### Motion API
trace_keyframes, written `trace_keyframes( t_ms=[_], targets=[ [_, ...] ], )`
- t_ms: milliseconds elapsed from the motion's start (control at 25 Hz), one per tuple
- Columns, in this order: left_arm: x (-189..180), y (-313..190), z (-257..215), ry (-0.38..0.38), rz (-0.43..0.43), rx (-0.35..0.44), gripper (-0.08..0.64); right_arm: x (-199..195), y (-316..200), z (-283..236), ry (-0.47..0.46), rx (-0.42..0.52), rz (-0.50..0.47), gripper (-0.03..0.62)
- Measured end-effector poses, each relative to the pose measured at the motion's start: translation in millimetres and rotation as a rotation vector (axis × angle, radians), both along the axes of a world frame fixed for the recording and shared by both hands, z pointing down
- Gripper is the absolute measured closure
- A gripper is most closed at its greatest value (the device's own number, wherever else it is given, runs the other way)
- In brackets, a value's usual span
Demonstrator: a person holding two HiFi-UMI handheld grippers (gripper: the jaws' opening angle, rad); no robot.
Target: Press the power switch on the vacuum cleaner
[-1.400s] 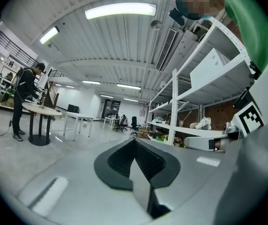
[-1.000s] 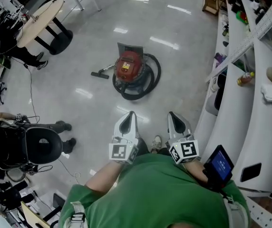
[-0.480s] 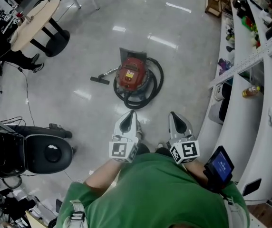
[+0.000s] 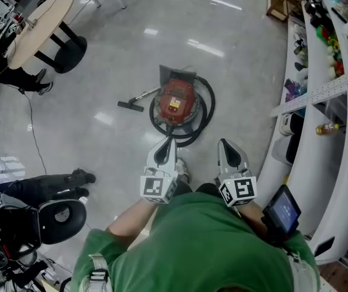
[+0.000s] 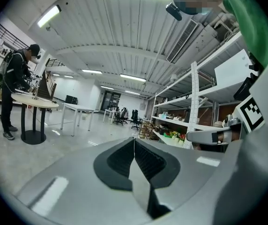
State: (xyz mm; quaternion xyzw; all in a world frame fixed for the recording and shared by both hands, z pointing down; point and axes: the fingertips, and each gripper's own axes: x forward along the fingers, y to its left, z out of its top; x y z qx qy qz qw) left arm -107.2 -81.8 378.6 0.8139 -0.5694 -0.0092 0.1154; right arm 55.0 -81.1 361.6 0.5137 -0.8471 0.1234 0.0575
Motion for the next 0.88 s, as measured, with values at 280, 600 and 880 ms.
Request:
trace_keyframes(
  t_ms=[280,600,880],
  targets=[
    [-34.4,-34.5,17.5,0.000,0.018,-0.032,0.554,-36.2,-37.4,8.0,0.020,-0.010,0.011,0.591],
    [-43.9,-66.4,26.6,-0.022,0.015,-0.056,0.554,-48.2,-71.7,18.2,0.037,-0.044,0.007,0.591],
    [-47.8,-99.8,47.6,-0.053,-0.016,-0.098,0.554,-58.6,-114.0,38.7,0.040,-0.051,-0.040,0.591]
  ],
)
